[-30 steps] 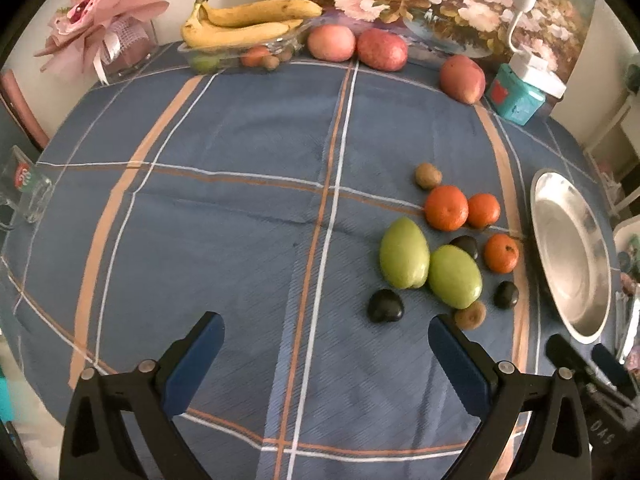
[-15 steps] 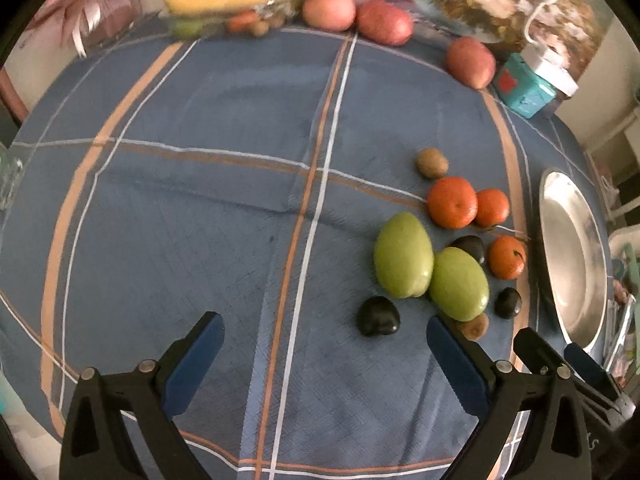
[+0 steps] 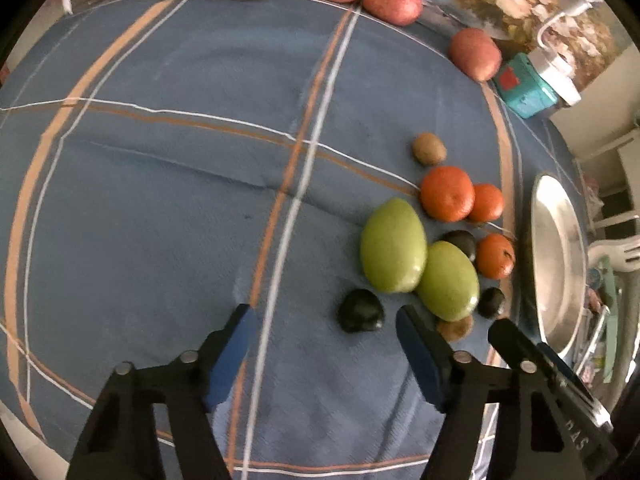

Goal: Organize fruits
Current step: 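Lower the left tool onto a black plum and close it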

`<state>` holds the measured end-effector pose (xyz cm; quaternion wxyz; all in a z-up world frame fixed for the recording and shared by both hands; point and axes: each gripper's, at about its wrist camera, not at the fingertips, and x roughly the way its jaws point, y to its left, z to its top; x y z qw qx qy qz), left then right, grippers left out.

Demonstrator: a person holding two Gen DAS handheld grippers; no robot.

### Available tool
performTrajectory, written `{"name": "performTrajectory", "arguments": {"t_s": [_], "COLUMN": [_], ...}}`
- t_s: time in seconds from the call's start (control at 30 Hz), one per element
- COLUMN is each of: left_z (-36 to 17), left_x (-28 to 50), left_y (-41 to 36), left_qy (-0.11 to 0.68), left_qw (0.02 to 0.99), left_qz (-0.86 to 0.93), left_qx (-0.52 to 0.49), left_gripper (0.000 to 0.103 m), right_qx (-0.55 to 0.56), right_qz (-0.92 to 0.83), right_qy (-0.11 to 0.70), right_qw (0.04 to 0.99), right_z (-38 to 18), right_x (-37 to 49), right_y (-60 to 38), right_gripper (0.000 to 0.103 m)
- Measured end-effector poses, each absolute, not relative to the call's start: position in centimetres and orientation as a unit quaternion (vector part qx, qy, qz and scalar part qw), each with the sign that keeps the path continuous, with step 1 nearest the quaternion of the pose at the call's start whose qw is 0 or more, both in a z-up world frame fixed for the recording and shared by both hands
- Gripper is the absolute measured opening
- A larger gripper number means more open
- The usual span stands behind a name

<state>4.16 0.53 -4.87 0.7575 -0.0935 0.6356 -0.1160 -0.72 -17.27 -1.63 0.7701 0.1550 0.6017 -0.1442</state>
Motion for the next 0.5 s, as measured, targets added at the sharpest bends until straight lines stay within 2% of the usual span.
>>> {"name": "performTrajectory", "arguments": {"t_s": [0.03,0.1,0.27,0.5], "left_z": [-4.7,-4.6,-4.3,-3.0], "left_x": [4.0,3.8,3.3,3.2], "left_y": [0.0,-0.8,-2.1,-1.2], "left_qy": [0.644,0.650,0.652,0.641], "left_qw": [0.750,0.744,0.740,0.754], "left_qz": [-0.119,-0.133,-0.147,-0.114], "left_qx": [-0.089,-0.080,-0.076,-0.082], "left_gripper": [0.069,0.054,0.025,0.024], "right_qx": [0.159,0.163,0.166,0.163], "right_qz": [-0.144,-0.146,-0.144,-0.147], "right_qy": [0.601,0.595,0.597,0.602], "right_qw": [0.770,0.773,0.771,0.768], "right_z": [-1.6,-1.3,-1.5,-1.9], "right_x": [-0.7,-0.8,-0.9,-0.4], "right_y": [-17.4,-17.7,-17.9,-17.9], "right_gripper": [0.101,0.101,0.101,0.101]}}
